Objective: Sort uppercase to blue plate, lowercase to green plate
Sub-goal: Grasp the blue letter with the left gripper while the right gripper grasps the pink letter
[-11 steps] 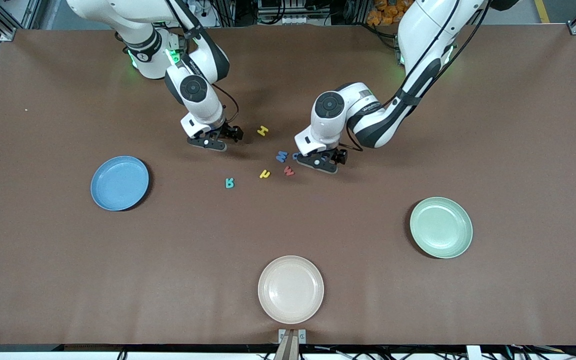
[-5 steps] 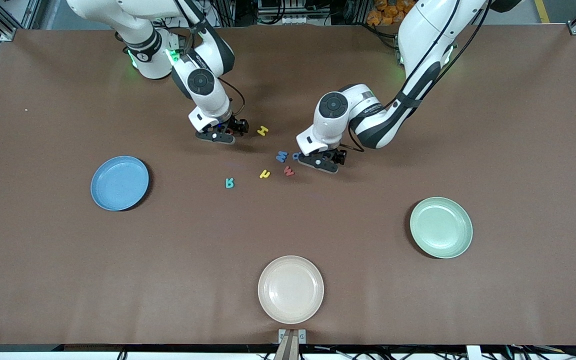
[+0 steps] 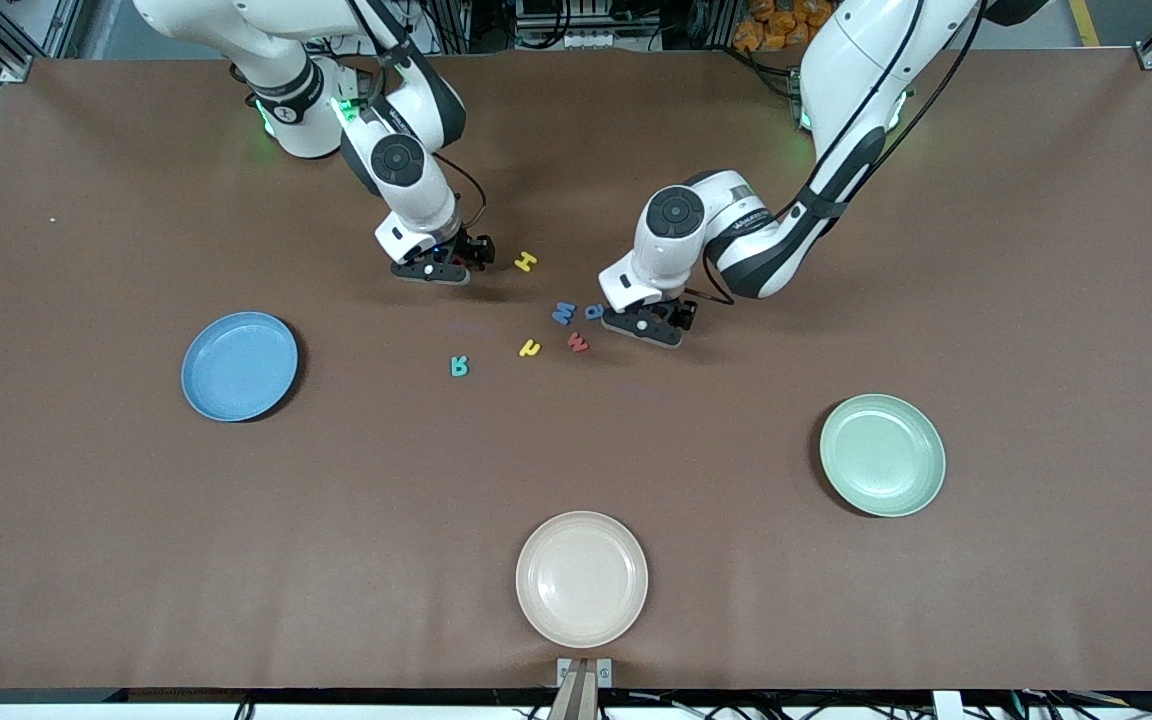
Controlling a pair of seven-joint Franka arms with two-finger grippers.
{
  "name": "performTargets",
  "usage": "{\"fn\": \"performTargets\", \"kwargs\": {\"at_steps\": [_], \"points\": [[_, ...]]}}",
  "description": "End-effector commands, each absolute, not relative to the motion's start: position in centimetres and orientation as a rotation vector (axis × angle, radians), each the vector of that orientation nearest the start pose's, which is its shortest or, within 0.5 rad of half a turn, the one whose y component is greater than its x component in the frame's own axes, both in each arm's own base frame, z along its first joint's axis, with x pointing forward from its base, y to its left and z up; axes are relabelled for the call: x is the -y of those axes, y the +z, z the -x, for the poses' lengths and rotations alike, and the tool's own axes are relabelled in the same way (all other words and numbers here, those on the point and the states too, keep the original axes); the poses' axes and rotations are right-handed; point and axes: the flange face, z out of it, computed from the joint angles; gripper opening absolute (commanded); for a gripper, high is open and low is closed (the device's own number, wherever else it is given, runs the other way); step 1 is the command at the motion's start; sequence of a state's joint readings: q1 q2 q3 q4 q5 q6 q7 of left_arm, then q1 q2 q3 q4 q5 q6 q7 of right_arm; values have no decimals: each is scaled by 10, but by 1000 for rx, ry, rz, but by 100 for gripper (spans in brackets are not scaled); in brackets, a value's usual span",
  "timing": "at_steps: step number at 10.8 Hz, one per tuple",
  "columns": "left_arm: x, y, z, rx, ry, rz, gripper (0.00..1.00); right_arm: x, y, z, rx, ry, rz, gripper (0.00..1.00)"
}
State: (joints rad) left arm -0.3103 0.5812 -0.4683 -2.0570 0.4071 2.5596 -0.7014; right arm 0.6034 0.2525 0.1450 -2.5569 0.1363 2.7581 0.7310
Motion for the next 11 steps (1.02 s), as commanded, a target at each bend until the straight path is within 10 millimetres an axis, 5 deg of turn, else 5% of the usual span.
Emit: {"fn": "performTargets", "kwargs": {"at_steps": [1, 8, 11], "points": [[419, 173, -409, -548, -7, 3125, 85, -294, 171, -324, -176, 144, 3093, 75], [420, 170, -407, -592, -21, 3105, 68, -293, 172, -325, -183, 142, 3091, 52], [423, 168, -407, -599, -18, 3104, 38, -293, 173, -324, -178, 139, 3091, 45]]}}
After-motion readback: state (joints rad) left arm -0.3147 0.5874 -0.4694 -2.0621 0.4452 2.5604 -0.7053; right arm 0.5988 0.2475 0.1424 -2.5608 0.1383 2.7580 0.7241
